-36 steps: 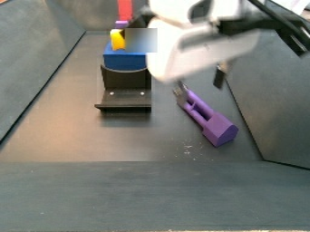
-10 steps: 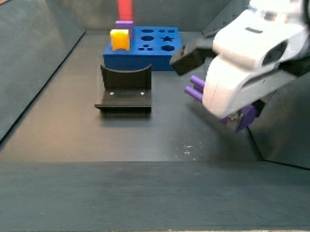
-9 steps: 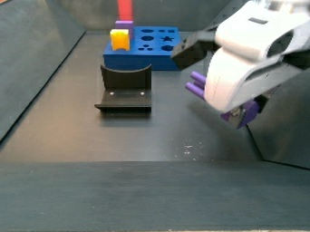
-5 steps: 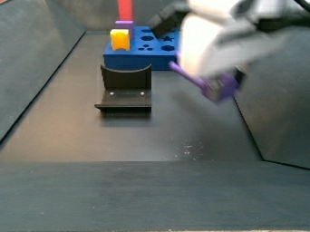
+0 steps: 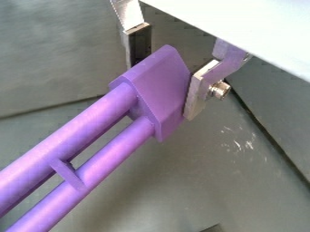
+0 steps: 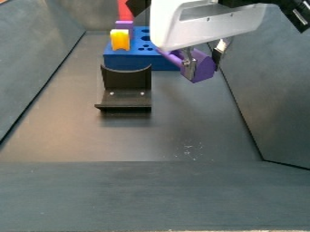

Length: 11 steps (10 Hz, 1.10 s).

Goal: Pick up the 3 prong object. Move up. Rotate the 3 prong object. Place the 3 prong object on the fixture. Regrasp the 3 prong object. Move to above the board. Insert the 3 prong object.
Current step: Rotate the 3 prong object.

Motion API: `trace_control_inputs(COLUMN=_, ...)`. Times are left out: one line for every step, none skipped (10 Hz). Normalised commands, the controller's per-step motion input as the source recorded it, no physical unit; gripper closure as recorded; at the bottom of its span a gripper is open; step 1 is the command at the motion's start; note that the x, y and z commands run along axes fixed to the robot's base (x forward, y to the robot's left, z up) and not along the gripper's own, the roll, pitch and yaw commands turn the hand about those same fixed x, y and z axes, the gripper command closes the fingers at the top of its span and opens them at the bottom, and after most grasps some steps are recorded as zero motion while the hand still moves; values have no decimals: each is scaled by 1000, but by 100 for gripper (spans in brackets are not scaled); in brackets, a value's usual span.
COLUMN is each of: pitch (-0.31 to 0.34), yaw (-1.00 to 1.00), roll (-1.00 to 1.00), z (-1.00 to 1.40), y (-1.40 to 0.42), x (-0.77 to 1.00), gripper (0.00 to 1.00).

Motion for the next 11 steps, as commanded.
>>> trace_control_inputs(pitch=-1, yaw=-1000, roll=-2, z=14, y=28, x=-34, gripper=100)
trace_control_inputs(pitch=-1, yaw=-1000, roll=-2, z=17, y=18, x=-26, gripper=100)
trace_control_inputs(pitch=-1, yaw=-1000, roll=-2, z=18, y=12, x=-18, gripper=100)
trace_control_inputs(pitch=-1, yaw=-1000, roll=-2, z=17, y=12, x=-17, gripper=100)
trace_control_inputs(pitch=-2, yaw=-1000, roll=-3, z=17, y=12, x=-14, gripper=100)
trace_control_inputs(pitch=-2, yaw=-1000, roll=-3, z=17, y=12, x=-13, gripper=100)
trace_control_inputs(pitch=-2, yaw=-1000, roll=-3, z=17, y=12, x=-13, gripper=100)
trace_control_inputs(pitch=-2, yaw=-1000, roll=-3, z=17, y=12, x=-12, gripper=100)
trace_control_inputs(pitch=-2, yaw=-1000, roll=-3, z=17, y=12, x=-12, gripper=100)
trace_control_inputs(pitch=-2, yaw=-1000, roll=-3, z=17, y=11, x=-12, gripper=100)
trace_control_inputs(pitch=-2, yaw=-1000, roll=-3, z=17, y=11, x=-11, gripper=100)
